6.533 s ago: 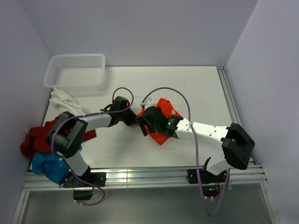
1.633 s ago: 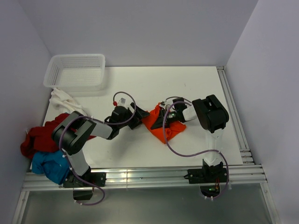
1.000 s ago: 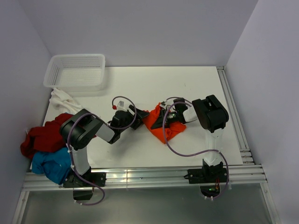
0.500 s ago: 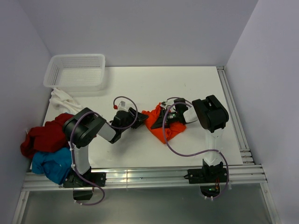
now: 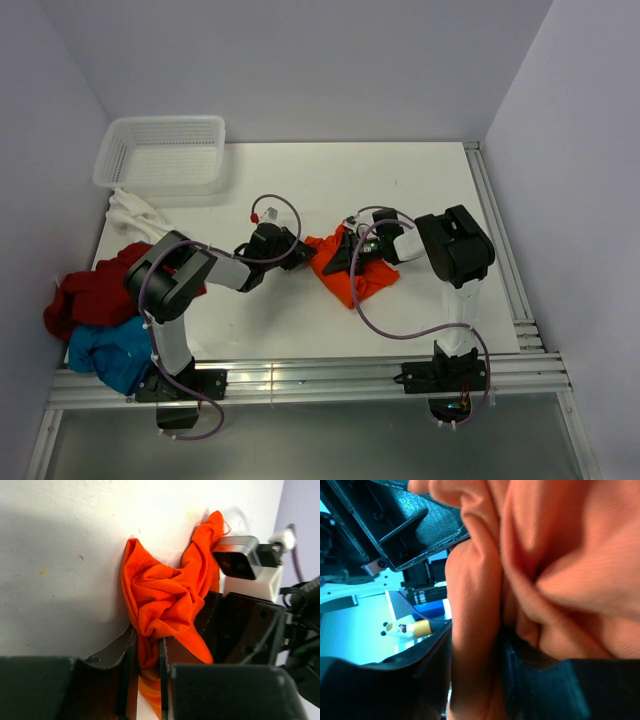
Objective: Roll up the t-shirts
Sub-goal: Roll the tshirt
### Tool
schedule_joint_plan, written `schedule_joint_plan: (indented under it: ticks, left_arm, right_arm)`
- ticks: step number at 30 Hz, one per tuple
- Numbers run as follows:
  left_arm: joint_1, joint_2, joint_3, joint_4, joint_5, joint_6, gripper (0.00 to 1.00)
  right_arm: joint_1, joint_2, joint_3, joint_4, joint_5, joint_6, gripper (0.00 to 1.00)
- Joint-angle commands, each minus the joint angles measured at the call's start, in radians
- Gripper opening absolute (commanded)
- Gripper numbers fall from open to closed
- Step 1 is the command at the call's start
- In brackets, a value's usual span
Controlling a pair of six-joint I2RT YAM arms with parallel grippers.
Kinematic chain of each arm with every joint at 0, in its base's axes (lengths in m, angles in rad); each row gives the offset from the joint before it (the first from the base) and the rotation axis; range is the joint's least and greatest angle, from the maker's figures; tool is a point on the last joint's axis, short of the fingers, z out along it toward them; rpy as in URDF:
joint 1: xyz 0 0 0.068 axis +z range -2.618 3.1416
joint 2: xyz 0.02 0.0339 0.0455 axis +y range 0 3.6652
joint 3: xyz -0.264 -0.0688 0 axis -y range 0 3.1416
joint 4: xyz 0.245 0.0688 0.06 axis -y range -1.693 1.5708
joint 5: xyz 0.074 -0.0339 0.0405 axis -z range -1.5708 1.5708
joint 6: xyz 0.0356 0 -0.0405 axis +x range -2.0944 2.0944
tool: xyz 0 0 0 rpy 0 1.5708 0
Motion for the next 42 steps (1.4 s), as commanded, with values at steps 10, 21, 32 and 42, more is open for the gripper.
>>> schedule_joint_plan:
  ticks: [10, 21, 32, 42]
  left_arm:
    - [0.021, -0.061, 0.072, -0.263, -0.073, 0.102, 0.11]
    - [0.023, -0.058, 0.151, -0.401, -0.084, 0.105, 0.09]
    - [0.032, -0.046, 0.242, -0.518, -0.084, 0.120, 0.08]
    - [0.029, -0.065, 0.245, -0.541, -0.083, 0.129, 0.05]
  right_arm:
    - [-0.003, -0.253, -0.134, -0.302, 0.248, -0.178, 0.59]
    - [0.001, -0.418, -0.221, -0.426, 0.325, -0.232, 0.43]
    - [0.001, -0.456, -0.264, -0.566, 0.483, -0.281, 0.32]
    - [0.011, -0.718, -0.197, -0.734, 0.702, -0.267, 0.70]
